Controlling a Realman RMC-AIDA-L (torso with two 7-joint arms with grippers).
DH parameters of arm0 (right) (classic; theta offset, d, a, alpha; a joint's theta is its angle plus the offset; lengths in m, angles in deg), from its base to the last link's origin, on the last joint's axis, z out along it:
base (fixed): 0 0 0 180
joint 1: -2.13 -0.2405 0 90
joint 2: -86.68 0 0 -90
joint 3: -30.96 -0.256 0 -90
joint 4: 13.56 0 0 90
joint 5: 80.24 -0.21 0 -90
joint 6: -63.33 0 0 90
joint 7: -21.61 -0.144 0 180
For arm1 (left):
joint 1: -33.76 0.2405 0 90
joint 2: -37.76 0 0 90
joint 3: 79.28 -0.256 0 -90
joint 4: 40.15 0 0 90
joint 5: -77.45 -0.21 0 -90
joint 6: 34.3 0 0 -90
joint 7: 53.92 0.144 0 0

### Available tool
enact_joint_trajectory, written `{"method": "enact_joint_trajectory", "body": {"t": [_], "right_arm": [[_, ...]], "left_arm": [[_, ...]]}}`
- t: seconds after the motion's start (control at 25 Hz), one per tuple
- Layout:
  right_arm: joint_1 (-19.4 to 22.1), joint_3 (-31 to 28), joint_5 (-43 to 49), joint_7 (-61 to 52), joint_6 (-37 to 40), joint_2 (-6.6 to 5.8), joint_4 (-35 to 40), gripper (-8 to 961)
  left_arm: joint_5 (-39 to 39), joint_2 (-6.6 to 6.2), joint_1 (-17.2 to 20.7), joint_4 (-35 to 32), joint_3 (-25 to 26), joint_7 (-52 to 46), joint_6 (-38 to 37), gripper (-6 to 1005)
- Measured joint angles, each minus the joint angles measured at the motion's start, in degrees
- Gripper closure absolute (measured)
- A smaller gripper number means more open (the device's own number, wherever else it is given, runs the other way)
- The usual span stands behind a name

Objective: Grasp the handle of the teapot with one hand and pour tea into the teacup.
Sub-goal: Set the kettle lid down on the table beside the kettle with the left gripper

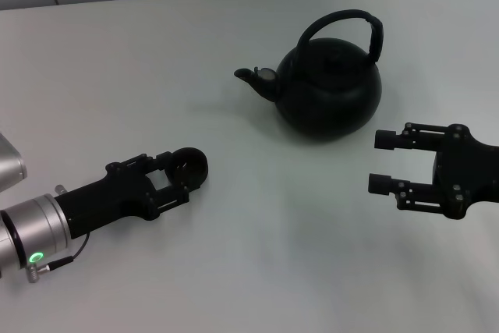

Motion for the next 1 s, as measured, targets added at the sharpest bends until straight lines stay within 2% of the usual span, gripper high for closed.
{"method": "enact_joint_trajectory", "body": {"t": [1.0], "right_arm": [[0.0, -0.1, 0.1, 0.4, -0.1, -0.18, 0.3, 294]], "left_arm": [[0.0, -0.01, -0.1, 0.0, 0.0, 0.1, -0.1, 227]]}}
